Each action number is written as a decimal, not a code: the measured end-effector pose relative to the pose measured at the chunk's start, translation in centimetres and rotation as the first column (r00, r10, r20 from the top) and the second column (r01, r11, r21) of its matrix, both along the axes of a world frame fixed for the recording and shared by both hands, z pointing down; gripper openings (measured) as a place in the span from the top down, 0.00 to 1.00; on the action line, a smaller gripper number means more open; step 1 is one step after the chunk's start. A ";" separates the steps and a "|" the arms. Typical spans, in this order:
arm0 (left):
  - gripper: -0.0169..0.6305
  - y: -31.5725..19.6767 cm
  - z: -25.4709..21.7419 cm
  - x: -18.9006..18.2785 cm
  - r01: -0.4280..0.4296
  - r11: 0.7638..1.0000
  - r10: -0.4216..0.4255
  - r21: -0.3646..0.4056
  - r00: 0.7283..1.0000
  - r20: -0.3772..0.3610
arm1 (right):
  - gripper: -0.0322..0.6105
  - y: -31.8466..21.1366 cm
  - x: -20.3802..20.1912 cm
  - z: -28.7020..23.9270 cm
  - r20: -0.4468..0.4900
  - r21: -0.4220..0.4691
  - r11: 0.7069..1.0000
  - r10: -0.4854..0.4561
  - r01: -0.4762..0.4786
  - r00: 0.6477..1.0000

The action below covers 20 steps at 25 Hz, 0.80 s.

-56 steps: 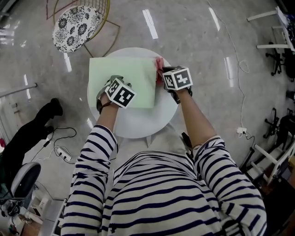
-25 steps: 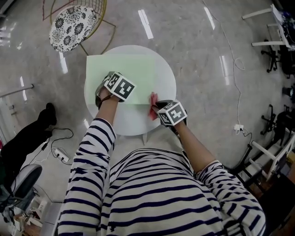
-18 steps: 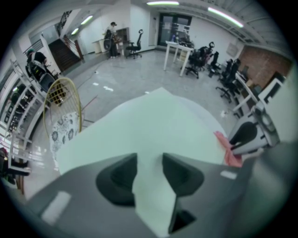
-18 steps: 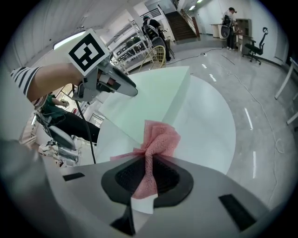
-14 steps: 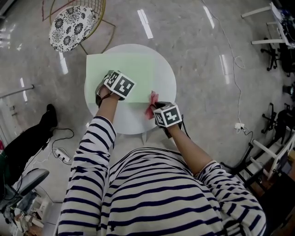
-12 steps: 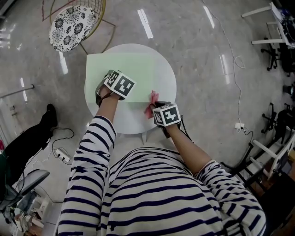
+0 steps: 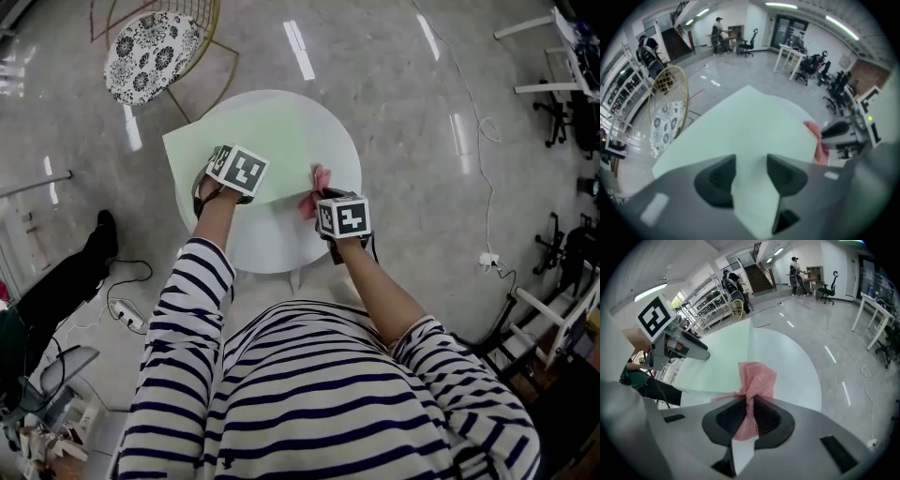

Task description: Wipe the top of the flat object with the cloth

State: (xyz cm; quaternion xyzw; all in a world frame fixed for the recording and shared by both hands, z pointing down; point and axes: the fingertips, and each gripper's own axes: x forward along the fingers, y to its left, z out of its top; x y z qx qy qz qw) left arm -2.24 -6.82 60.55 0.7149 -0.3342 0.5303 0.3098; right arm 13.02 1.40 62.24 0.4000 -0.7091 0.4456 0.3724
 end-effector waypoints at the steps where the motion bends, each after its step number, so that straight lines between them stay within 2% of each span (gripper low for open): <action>1: 0.62 0.3 -0.1 0.1 -0.001 1.000 0.001 -0.011 1.000 -0.009 | 0.87 -1.1 0.2 0.0 -0.005 0.015 1.000 -0.001 0.002 1.000; 4: 0.57 1.1 -0.1 0.4 0.002 0.999 -0.003 -0.041 1.000 -0.027 | 0.88 -4.6 0.8 0.0 -0.032 0.061 0.998 -0.008 0.010 0.999; 11: 0.57 3.6 -0.4 2.0 0.051 0.987 -0.069 -0.149 0.991 -0.117 | 0.88 -13.3 1.1 -0.1 -0.056 0.152 0.988 -0.013 0.021 0.998; 16: 0.57 4.8 -0.4 3.9 0.049 0.988 -0.073 -0.148 0.984 -0.165 | 0.88 -16.2 -0.3 -0.6 -0.083 0.185 0.971 -0.135 0.149 0.987; 20: 0.57 4.6 -0.5 4.1 0.121 0.981 -0.151 -0.152 0.967 -0.206 | 0.88 -15.6 -0.6 -0.8 -0.041 0.165 0.967 -0.189 0.193 0.981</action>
